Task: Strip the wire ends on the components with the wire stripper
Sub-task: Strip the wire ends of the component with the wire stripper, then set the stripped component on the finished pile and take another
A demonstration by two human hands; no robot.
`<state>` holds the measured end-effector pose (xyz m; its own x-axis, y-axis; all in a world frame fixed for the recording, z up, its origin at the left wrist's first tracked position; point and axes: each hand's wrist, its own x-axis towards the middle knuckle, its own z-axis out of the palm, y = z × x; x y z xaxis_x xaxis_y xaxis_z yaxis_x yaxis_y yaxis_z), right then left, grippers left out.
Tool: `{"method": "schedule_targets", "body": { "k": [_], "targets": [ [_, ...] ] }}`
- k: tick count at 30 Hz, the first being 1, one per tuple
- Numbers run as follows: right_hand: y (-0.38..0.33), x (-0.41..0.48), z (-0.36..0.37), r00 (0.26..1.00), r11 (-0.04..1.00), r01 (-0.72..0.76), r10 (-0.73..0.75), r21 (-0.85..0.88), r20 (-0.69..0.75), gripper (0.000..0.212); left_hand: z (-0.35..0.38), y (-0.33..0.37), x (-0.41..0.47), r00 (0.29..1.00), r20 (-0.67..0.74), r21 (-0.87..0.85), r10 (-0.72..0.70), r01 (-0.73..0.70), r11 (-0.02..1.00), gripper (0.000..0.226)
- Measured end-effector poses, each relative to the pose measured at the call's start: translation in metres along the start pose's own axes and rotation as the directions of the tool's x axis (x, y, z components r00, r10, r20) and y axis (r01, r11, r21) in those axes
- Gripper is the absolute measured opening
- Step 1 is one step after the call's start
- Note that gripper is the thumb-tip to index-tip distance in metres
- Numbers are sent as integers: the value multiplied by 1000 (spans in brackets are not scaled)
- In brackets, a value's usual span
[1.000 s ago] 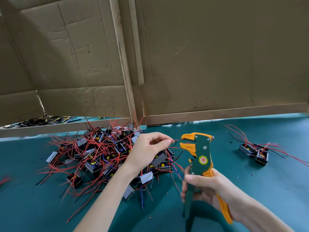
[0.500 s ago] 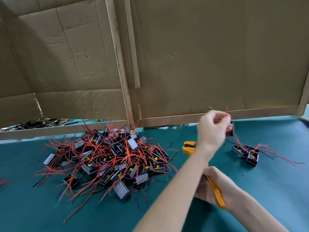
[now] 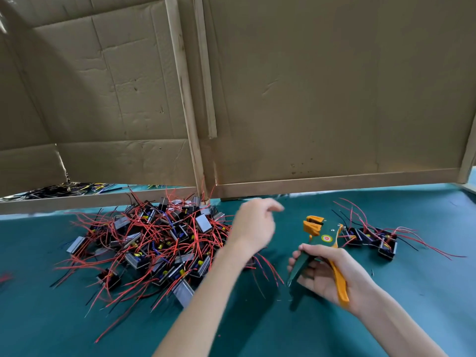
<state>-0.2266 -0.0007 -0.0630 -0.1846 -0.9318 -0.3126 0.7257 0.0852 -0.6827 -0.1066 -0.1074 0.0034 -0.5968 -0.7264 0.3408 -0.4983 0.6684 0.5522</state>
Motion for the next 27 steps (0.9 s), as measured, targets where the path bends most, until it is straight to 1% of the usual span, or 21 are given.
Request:
{"method": "schedule_targets", "body": {
  "k": [1, 2, 3, 4, 5, 6, 8, 10, 12, 15, 18, 21, 22, 24, 27],
  "targets": [
    [-8, 3, -5, 999, 1000, -9, 10, 20, -49, 13, -9, -21, -4, 996, -55, 228, -66, 77, 971, 40],
    [-15, 2, -6, 996, 1000, -22, 21, -8, -83, 13, -16, -41, -8, 987, -98, 428, -127, 157, 890, 39],
    [-10, 2, -8, 999, 999, -33, 31, -43, -39, 13, -22, -58, -13, 976, -119, 547, -182, 217, 808, 38],
    [-6, 1, -7, 999, 999, -25, 24, -44, -23, 13, -25, -72, -17, 965, -121, 593, -234, 259, 763, 39],
    [-7, 1, -6, 999, 1000, -21, 20, -22, -25, 14, -27, -84, -20, 955, -117, 601, -271, 285, 746, 39],
    [-10, 2, -7, 999, 1000, -20, 19, -9, -36, 14, -28, -94, -21, 950, -123, 596, -287, 302, 744, 40],
    [-10, 1, -6, 999, 998, -20, 18, -51, -45, 14, -31, -108, -22, 939, -149, 585, -310, 336, 738, 43],
    [-8, 1, -5, 999, 999, -24, 23, -45, -32, 15, -32, -114, -19, 923, -155, 564, -353, 376, 735, 46],
    [-8, 0, -5, 999, 998, -31, 29, -59, -29, 16, -35, -115, -16, 918, -149, 529, -367, 388, 755, 42],
    [-8, 0, -5, 999, 997, -32, 31, -73, -23, 18, -36, -110, -17, 939, -168, 447, -301, 344, 826, 29],
    [-8, 0, -4, 1000, 996, -26, 25, -80, -20, 17, -40, -101, -22, 952, -201, 374, -230, 292, 880, 33],
    [-8, 0, -4, 1000, 996, -21, 19, -89, -22, 15, -54, -90, -20, 945, -275, 312, -177, 262, 913, 40],
    [-8, 0, -5, 1000, 996, -19, 17, -88, -20, 15, -59, -85, -19, 944, -285, 266, -168, 246, 932, 40],
    [-8, 1, -6, 1000, 996, -15, 14, -88, -17, 16, -68, -77, -17, 949, -262, 97, -177, 208, 973, 41],
    [-8, 0, -7, 1000, 995, -12, 11, -95, -10, 17, -75, -66, -16, 965, -198, -161, -173, 142, 977, 56]
  ]
}}
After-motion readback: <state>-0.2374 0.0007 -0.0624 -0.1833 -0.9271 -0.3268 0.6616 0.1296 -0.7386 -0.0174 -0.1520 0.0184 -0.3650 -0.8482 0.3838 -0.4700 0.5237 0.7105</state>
